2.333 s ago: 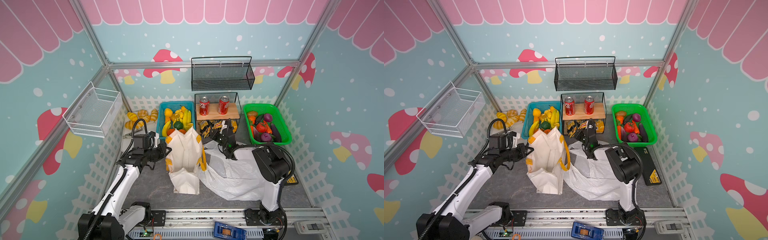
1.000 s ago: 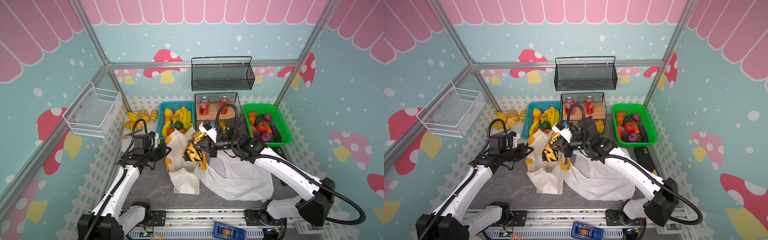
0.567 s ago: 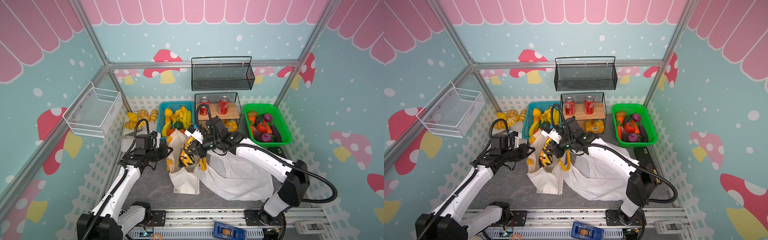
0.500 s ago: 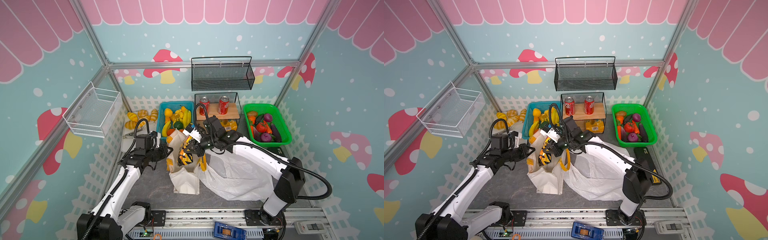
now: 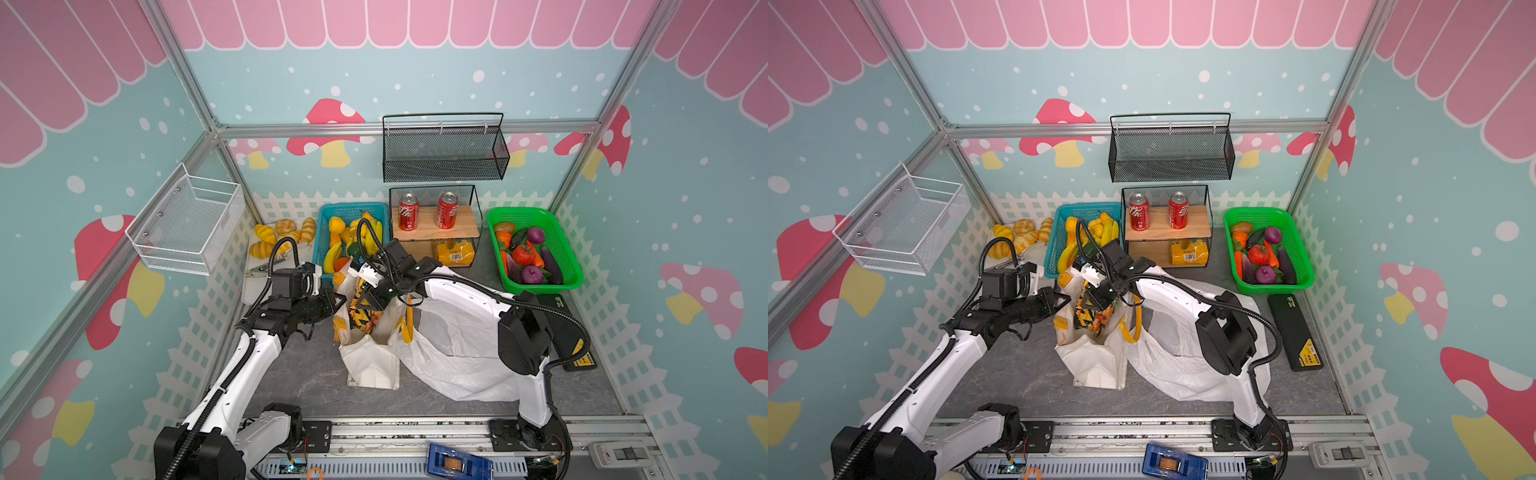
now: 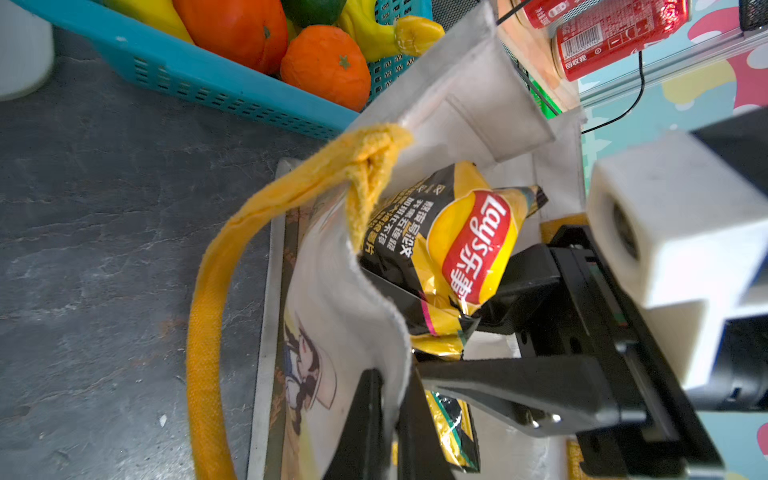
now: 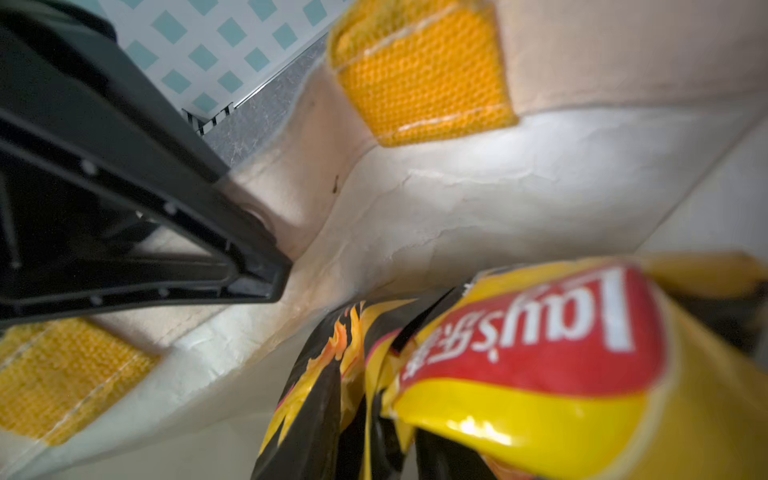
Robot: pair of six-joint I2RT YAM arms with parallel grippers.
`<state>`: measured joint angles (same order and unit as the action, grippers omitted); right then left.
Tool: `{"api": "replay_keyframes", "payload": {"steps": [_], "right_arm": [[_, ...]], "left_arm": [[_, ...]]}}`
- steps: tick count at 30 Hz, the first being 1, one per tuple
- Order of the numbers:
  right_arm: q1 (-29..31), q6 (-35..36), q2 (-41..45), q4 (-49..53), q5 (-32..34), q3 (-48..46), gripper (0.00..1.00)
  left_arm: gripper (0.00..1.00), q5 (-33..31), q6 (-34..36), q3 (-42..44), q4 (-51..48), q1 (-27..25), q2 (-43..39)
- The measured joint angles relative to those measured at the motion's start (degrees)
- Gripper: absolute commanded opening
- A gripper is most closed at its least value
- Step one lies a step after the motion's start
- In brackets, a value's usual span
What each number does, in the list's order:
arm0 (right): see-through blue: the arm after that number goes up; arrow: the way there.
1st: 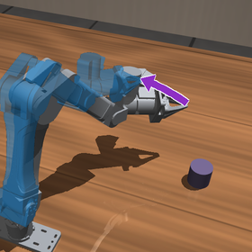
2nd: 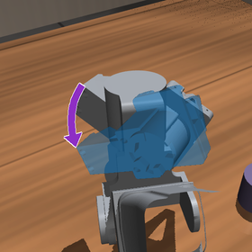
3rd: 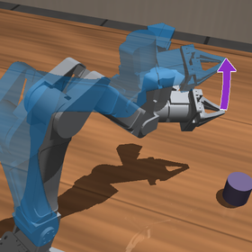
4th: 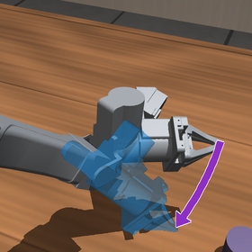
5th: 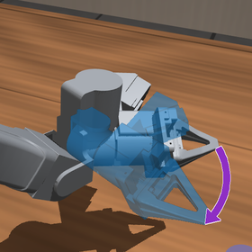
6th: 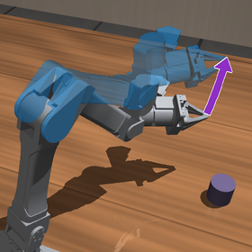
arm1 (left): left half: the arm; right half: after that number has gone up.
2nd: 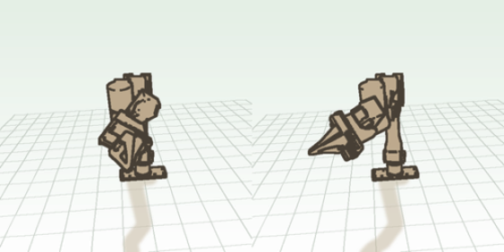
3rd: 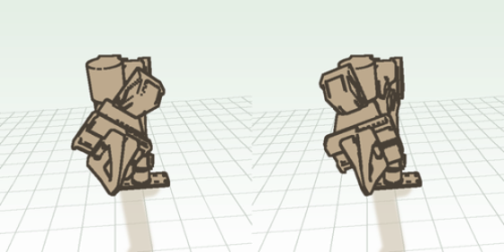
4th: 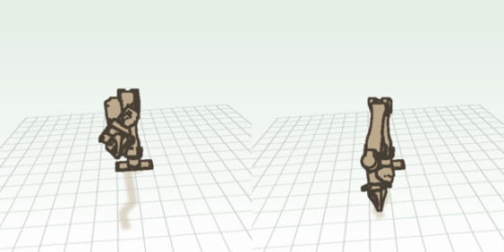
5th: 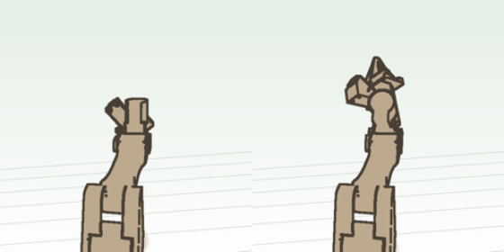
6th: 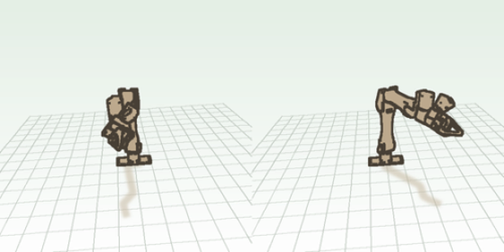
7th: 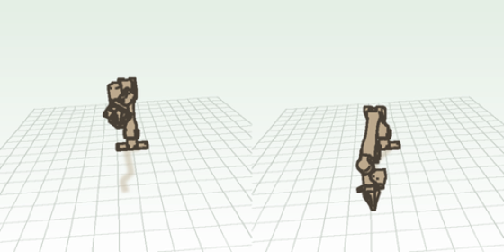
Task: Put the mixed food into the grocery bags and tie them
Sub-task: 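Carry the chips bag over the tote and drop it in with the right gripper, then reach the right gripper under the shelf and pull out the yellow mango candy bag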
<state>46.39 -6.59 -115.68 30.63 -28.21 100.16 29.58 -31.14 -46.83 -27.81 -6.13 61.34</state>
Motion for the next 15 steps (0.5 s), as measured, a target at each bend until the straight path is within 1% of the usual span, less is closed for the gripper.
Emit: {"api": "replay_keyframes", "payload": {"steps": [2, 4, 6, 9, 12, 14, 15], "right_arm": [[0.0, 0.35, 0.92, 0.39, 1.03, 0.0, 0.55], [-0.11, 0.61, 2.97, 0.92, 2.03, -0.28, 0.57], [-0.46, 0.74, 6.88, 0.96, 2.84, -1.84, 0.58], [-2.47, 0.42, 16.76, -0.85, 3.52, -7.1, 0.6], [-8.37, -1.68, 28.63, -6.05, 2.86, -16.0, 0.62], [-16.04, -5.51, 36.2, -12.68, 2.34, -24.7, 0.65], [-19.23, -7.41, 38.49, -15.52, 2.82, -28.37, 0.67]], "left_arm": [[0.0, 0.0, 0.0, 0.0, 0.07, 0.0, -0.02], [0.0, -0.02, 0.0, 0.0, 0.07, 0.0, -0.04], [0.0, -0.02, 0.0, 0.0, 0.07, 0.0, -0.07], [0.0, -0.04, 0.0, 0.0, 0.07, 0.0, -0.07], [0.0, -0.04, 0.0, 0.0, 0.07, 0.0, -0.13], [0.0, -0.04, 0.02, 0.0, 0.07, 0.0, -0.2], [0.0, -0.04, 0.0, 0.0, 0.07, 0.0, -0.2]]}}
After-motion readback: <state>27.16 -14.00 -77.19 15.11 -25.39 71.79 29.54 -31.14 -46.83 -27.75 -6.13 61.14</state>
